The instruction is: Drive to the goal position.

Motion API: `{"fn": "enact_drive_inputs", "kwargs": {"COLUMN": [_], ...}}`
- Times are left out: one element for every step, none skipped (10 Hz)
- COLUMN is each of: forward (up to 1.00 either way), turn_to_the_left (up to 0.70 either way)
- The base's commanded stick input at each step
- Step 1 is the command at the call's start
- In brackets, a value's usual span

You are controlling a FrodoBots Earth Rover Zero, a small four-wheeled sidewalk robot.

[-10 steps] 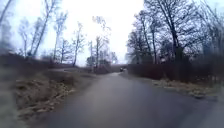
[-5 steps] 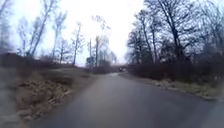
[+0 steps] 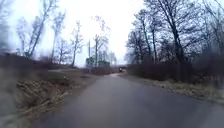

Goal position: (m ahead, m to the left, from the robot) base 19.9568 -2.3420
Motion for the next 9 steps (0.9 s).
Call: {"fn": "enact_drive_inputs", "kwargs": {"forward": [0.7,0.7,0.7,0.7,0.7,0.7,0.7,0.7,0.7], "turn_to_the_left": [0.0,0.0,0.0,0.0,0.0,0.0,0.0,0.0,0.0]}}
